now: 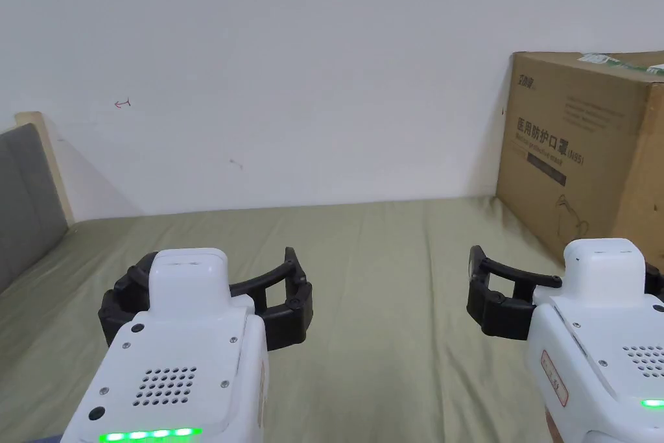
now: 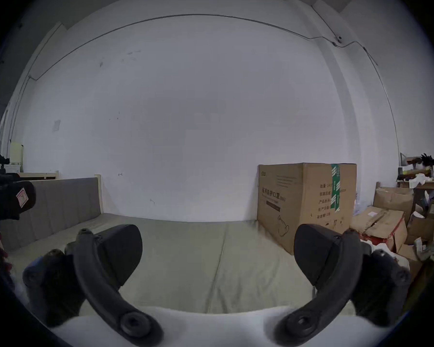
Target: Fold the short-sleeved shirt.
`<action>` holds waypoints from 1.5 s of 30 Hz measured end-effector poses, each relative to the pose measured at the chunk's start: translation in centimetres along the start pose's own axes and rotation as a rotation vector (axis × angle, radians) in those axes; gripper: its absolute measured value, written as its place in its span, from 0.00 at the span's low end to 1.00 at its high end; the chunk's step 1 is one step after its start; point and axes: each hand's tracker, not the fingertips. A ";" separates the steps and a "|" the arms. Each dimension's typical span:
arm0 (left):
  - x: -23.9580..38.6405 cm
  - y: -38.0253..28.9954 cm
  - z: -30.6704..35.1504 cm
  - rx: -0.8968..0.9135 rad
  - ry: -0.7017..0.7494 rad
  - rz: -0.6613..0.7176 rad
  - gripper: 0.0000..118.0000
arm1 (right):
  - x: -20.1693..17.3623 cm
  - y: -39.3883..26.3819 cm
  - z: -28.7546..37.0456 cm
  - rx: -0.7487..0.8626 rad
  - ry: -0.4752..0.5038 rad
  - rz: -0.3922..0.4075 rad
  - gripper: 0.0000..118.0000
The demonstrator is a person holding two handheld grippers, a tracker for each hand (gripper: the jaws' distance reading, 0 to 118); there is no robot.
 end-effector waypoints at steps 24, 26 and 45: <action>-3.3 -2.0 -2.3 -0.125 0.056 0.075 0.98 | 0.6 -1.0 -1.6 -0.094 0.008 -0.004 1.00; -3.7 -2.0 -2.4 -0.129 0.060 0.096 0.98 | 0.5 -1.1 -1.7 -0.103 0.014 -0.004 1.00; -3.1 -1.9 -2.0 -0.159 0.110 0.109 0.98 | -0.2 -1.3 -1.0 -0.107 0.048 -0.021 1.00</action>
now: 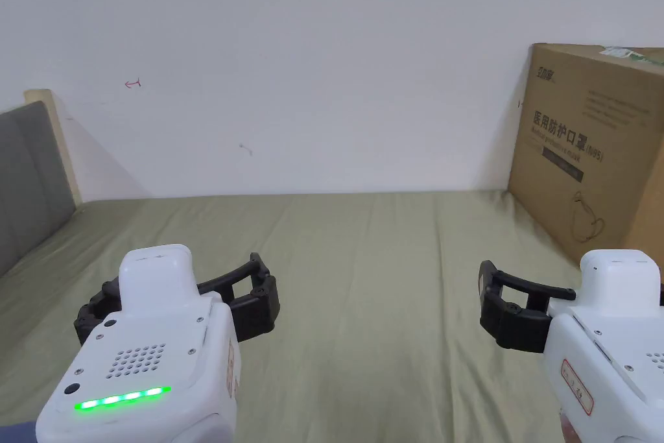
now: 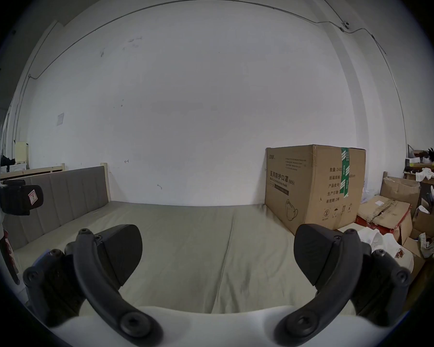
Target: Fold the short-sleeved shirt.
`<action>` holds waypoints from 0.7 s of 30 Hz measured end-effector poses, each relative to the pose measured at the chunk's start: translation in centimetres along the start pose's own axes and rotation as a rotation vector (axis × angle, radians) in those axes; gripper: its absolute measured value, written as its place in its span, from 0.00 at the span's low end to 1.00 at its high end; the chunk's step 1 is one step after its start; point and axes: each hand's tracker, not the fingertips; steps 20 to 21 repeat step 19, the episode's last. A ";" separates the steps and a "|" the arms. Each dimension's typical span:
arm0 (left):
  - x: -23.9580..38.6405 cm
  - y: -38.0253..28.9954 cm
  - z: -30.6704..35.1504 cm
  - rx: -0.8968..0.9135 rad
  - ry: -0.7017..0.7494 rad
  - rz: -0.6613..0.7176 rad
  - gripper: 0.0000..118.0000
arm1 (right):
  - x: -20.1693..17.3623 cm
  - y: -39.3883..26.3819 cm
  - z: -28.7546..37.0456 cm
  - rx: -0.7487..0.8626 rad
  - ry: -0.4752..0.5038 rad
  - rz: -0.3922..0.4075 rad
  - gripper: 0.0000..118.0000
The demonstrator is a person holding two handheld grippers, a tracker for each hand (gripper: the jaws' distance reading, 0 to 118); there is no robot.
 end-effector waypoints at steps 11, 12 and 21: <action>0.4 0.1 0.1 -0.020 -0.064 0.021 0.97 | 0.0 -0.3 0.3 -0.004 0.009 -0.019 1.00; 0.3 0.1 0.2 -0.009 -0.085 0.043 0.97 | 0.0 -0.4 0.3 -0.006 0.008 -0.020 1.00; 1.2 -0.5 0.1 -0.020 -0.082 0.009 0.98 | 0.2 -1.0 0.0 -0.019 0.008 -0.015 1.00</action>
